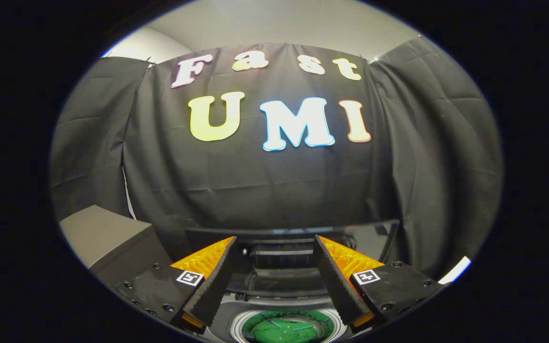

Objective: Put the clothes into the washing machine and then close the washing machine lid.

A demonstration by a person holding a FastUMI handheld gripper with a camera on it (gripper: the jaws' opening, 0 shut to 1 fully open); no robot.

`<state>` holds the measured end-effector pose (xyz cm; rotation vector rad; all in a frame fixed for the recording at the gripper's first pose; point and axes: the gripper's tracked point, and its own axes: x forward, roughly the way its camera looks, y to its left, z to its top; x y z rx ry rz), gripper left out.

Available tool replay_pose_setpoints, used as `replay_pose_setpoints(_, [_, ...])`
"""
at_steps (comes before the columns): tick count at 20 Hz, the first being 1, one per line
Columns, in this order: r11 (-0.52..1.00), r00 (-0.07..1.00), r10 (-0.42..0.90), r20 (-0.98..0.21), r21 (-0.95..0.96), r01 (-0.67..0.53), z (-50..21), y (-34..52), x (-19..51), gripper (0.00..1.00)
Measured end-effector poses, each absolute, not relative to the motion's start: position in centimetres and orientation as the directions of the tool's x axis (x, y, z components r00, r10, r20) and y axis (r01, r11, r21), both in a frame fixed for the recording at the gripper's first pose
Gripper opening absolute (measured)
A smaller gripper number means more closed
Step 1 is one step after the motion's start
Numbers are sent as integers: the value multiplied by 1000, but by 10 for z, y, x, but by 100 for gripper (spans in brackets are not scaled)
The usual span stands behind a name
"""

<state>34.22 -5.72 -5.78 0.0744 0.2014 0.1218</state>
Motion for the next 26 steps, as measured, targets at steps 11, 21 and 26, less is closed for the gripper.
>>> replay_pose_setpoints(11, [991,955,115,-272,98,-92,-84,-61,377,99])
replay_pose_setpoints(21, [990,932,129,-338,93,-104,-85,-61,327,99])
replay_pose_setpoints(26, [991,921,127,-368,80,-105,-92,-62,285,99])
